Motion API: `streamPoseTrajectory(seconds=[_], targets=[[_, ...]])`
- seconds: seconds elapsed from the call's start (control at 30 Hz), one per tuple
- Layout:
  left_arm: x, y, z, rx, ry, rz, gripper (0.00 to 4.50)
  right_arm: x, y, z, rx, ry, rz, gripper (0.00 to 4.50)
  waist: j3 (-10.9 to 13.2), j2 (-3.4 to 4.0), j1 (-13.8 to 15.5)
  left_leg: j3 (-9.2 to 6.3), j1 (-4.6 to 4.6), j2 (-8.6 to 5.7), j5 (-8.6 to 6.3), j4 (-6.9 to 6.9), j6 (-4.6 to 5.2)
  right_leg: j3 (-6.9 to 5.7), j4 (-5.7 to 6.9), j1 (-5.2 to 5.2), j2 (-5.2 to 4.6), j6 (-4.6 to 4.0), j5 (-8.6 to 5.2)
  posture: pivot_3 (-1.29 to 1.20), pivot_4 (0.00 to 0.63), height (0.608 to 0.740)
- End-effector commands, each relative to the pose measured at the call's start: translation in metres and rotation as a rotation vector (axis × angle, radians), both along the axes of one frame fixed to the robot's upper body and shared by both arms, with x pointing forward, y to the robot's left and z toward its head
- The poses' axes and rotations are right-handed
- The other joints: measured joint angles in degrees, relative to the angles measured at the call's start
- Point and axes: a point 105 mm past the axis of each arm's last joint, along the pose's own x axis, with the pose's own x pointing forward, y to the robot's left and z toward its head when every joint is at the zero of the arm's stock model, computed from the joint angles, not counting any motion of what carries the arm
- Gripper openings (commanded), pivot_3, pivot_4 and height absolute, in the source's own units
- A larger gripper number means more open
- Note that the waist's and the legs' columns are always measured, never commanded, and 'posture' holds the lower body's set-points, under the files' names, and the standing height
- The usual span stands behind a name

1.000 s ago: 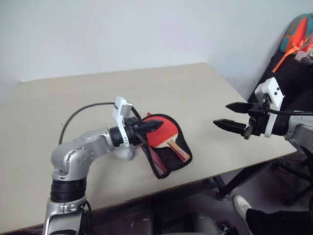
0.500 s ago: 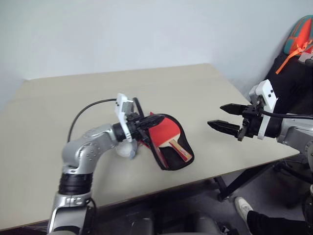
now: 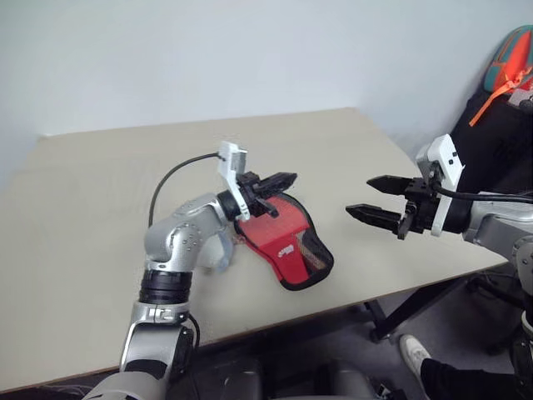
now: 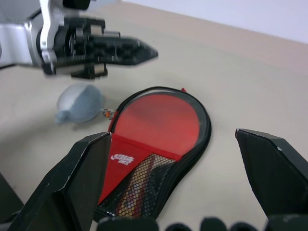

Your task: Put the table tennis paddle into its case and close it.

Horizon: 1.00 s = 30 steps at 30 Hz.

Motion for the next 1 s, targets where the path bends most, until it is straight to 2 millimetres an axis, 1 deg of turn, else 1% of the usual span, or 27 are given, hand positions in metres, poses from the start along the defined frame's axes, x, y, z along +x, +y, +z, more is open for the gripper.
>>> streamPoseTrajectory(seconds=[0.03,0.1,0.23,0.33,0.37,0.4,0.5,0.53,0.6,0.7,0.77,0.83,1.0], targets=[[-0.020,0.009,0.022,-0.019,-0.014,-0.076,0.01,-0.004,-0.001,-0.002,-0.068,-0.036,0.033,4.50,0.0,0.00,0.0,-0.03,0.00,-0.01,-0.01,0.01,0.01,-0.02,-0.01,0.01,-0.02,0.00,-0.01,0.00,0.000,0.715],[-0.039,0.017,0.016,0.009,0.042,-0.143,0.01,-0.007,-0.004,-0.012,-0.116,-0.018,0.053,4.50,0.0,0.00,-0.1,-0.02,0.00,-0.02,-0.03,0.01,0.04,0.00,-0.01,0.00,-0.05,-0.01,-0.02,0.00,0.000,0.715],[-0.066,0.031,0.000,0.042,0.177,-0.195,0.01,-0.009,-0.014,-0.026,-0.198,0.009,0.087,4.50,0.0,0.05,0.0,-0.01,0.03,-0.01,-0.05,0.01,0.04,0.01,0.00,-0.01,-0.06,-0.02,-0.04,0.00,0.000,0.715],[-0.084,0.033,-0.014,0.047,0.272,-0.220,0.01,-0.009,-0.021,-0.031,-0.241,0.015,0.103,4.50,0.0,0.05,0.0,-0.06,0.03,-0.04,-0.05,0.02,0.05,-0.03,-0.01,0.01,-0.12,-0.02,-0.05,0.00,0.000,0.715],[-0.088,0.032,-0.020,0.047,0.301,-0.220,0.37,-0.009,-0.022,-0.032,-0.244,0.014,0.104,4.50,0.0,0.05,0.0,-0.07,0.03,-0.05,-0.05,0.02,0.06,-0.02,-0.02,0.01,-0.15,-0.02,-0.05,0.00,0.000,0.715],[-0.091,0.031,-0.025,0.044,0.330,-0.222,0.59,-0.008,-0.023,-0.031,-0.245,0.013,0.106,4.50,0.0,0.05,0.0,-0.07,0.03,-0.06,-0.06,0.02,0.06,-0.02,-0.02,0.00,-0.16,-0.02,-0.05,0.00,0.000,0.715],[-0.101,0.025,-0.042,0.049,0.402,-0.212,1.59,-0.007,-0.022,-0.029,-0.239,0.007,0.105,4.50,0.0,0.05,0.0,-0.10,0.03,-0.06,-0.06,0.02,0.06,-0.04,-0.03,0.03,-0.16,-0.02,-0.05,0.00,0.000,0.715],[-0.102,0.024,-0.046,0.051,0.417,-0.200,1.86,-0.007,-0.022,-0.029,-0.238,0.006,0.105,4.50,0.0,0.05,0.0,-0.09,0.03,-0.06,-0.06,0.02,0.06,-0.02,-0.03,0.02,-0.17,-0.02,-0.05,0.00,0.000,0.715],[-0.106,0.020,-0.052,0.048,0.448,-0.194,2.63,-0.009,-0.020,-0.029,-0.236,0.007,0.108,4.50,0.0,0.04,0.0,-0.09,0.03,-0.06,-0.06,0.02,0.06,-0.01,-0.03,0.02,-0.17,-0.03,-0.05,0.00,0.000,0.715],[-0.107,0.015,-0.067,0.082,0.510,-0.160,3.60,-0.011,-0.019,-0.030,-0.225,0.012,0.106,4.50,0.0,0.04,0.0,-0.10,0.03,-0.06,-0.06,0.02,0.05,-0.02,-0.03,0.02,-0.17,-0.03,-0.05,0.00,0.000,0.715],[-0.106,0.012,-0.073,0.097,0.544,-0.145,3.60,-0.010,-0.019,-0.030,-0.222,0.014,0.099,4.50,0.0,0.04,0.1,-0.09,0.02,-0.08,-0.06,0.02,0.05,-0.02,-0.03,0.03,-0.19,-0.03,-0.05,0.00,0.000,0.715],[-0.105,0.010,-0.075,0.087,0.563,-0.140,3.60,-0.011,-0.018,-0.029,-0.218,0.014,0.098,4.50,0.0,0.04,0.1,-0.09,0.03,-0.09,-0.06,0.02,0.05,-0.02,-0.04,0.03,-0.19,-0.03,-0.05,0.00,0.000,0.715],[-0.102,0.007,-0.090,0.114,0.644,-0.112,3.60,-0.012,-0.017,-0.028,-0.203,0.017,0.086,4.50,0.0,0.04,0.1,-0.09,0.02,-0.07,-0.06,0.02,0.05,-0.02,-0.03,0.02,-0.18,-0.03,-0.05,0.00,0.000,0.715]])
